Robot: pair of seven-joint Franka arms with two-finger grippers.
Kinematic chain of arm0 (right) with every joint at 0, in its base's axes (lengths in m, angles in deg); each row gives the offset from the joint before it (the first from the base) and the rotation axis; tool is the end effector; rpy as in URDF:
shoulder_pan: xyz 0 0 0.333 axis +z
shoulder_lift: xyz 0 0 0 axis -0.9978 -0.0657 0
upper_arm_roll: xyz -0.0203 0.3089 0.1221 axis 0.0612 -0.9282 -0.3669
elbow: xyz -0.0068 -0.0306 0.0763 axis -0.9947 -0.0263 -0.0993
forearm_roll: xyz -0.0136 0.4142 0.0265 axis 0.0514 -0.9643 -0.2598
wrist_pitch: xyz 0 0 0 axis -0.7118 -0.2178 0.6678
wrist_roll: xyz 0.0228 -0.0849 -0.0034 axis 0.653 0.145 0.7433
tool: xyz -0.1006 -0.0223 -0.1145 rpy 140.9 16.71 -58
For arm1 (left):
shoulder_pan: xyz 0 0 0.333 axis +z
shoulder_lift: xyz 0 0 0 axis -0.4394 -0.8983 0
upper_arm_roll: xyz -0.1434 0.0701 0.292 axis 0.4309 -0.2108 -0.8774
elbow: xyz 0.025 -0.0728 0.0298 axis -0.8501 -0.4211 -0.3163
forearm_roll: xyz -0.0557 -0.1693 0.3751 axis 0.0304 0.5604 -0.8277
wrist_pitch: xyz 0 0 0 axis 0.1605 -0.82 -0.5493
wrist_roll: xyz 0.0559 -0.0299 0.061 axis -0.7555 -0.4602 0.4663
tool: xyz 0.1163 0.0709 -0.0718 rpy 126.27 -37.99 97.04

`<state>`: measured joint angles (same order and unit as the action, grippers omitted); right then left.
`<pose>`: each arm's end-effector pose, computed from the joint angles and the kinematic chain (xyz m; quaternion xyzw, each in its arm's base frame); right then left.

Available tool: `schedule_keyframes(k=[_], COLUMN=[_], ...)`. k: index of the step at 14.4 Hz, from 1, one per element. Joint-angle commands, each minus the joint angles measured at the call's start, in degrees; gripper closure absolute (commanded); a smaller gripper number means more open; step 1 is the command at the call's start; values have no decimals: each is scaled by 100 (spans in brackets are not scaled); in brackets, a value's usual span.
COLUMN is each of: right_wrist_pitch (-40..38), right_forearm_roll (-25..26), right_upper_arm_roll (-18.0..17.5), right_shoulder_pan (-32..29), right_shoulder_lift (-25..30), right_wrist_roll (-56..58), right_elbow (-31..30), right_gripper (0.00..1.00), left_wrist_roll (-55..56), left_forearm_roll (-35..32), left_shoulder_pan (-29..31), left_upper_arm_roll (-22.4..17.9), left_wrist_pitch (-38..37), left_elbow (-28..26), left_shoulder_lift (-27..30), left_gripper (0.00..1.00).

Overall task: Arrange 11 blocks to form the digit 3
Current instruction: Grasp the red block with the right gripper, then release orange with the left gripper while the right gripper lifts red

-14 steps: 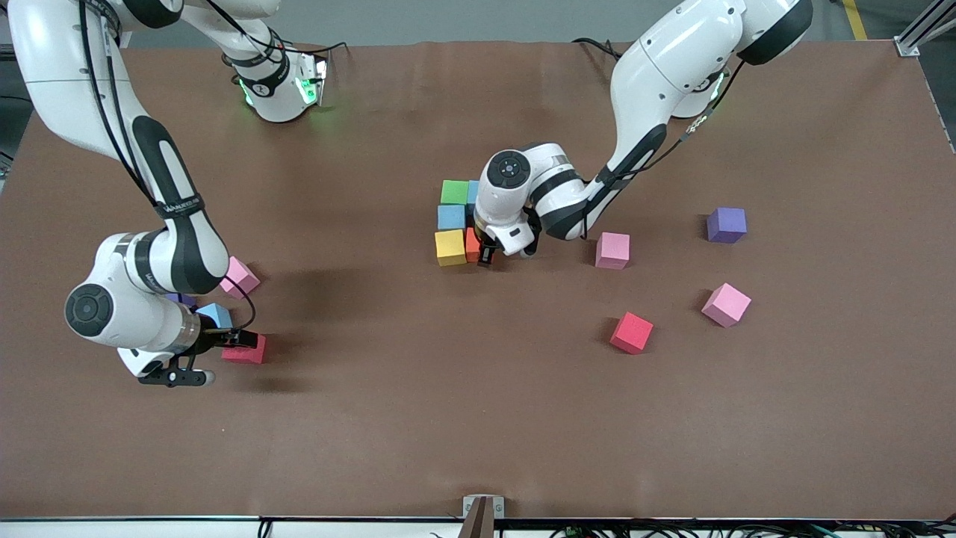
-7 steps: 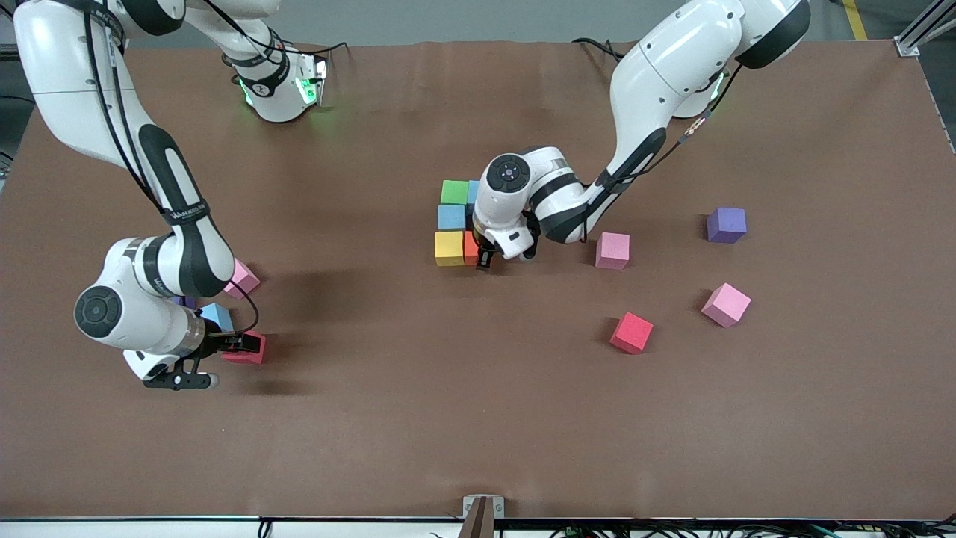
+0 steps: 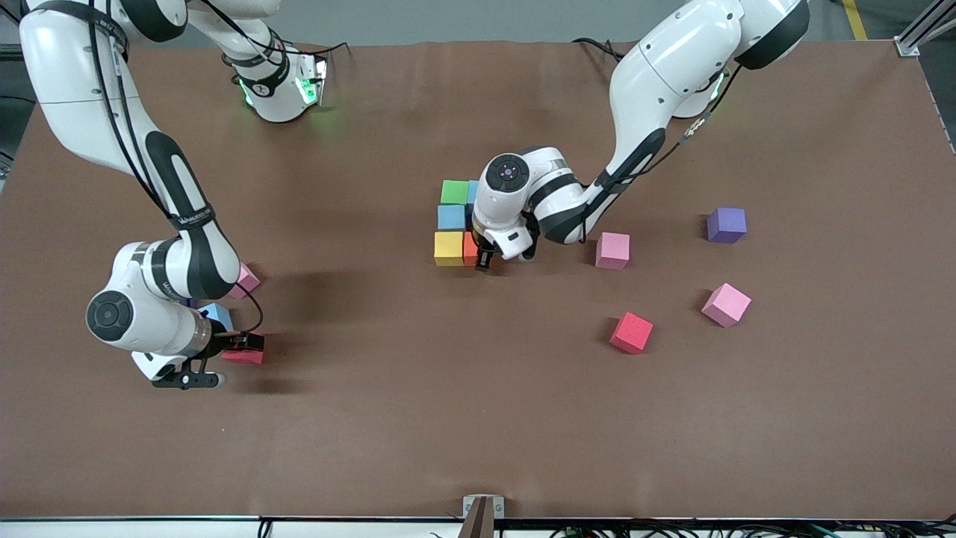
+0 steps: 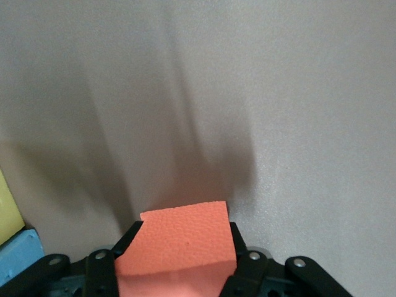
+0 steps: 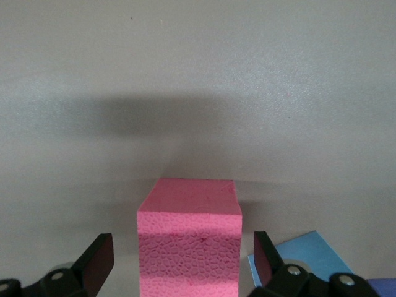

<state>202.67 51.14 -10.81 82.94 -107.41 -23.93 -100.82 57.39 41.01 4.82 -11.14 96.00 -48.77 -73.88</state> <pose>0.7058 0.0115 0.1639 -0.9995 0.0035 0.0269 0.0155 0.4568 -0.5295 0.1257 0.7754 0.6277 -0.0424 0.0541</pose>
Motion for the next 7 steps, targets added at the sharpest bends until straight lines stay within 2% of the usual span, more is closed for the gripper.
schedule_keyframes(k=[1, 2, 4, 7], right_wrist_pitch=[52, 69, 78, 87], right_forearm_roll=[115, 132, 194, 290], right_upper_arm_roll=[-33, -33, -24, -33], right_shoulder_pan=[4, 13, 57, 57], right_shoulder_lift=[-17, -44, -97, -132], right_wrist_roll=[-11, -2, -11, -11], right_elbow=[-61, -61, -61, -52], right_gripper=[0, 0, 0, 10], left_wrist_roll=[44, 44, 44, 52], left_forearm_roll=[-233, -224, -233, -242], left_shoulder_pan=[-90, -90, -90, -64], left_upper_arm_roll=[-111, -111, -102, -102], left_wrist_pitch=[84, 75, 40, -12], left_elbow=[211, 211, 211, 167], left_shoulder_lift=[-233, -207, -163, -50], left_gripper=[6, 0, 0, 0])
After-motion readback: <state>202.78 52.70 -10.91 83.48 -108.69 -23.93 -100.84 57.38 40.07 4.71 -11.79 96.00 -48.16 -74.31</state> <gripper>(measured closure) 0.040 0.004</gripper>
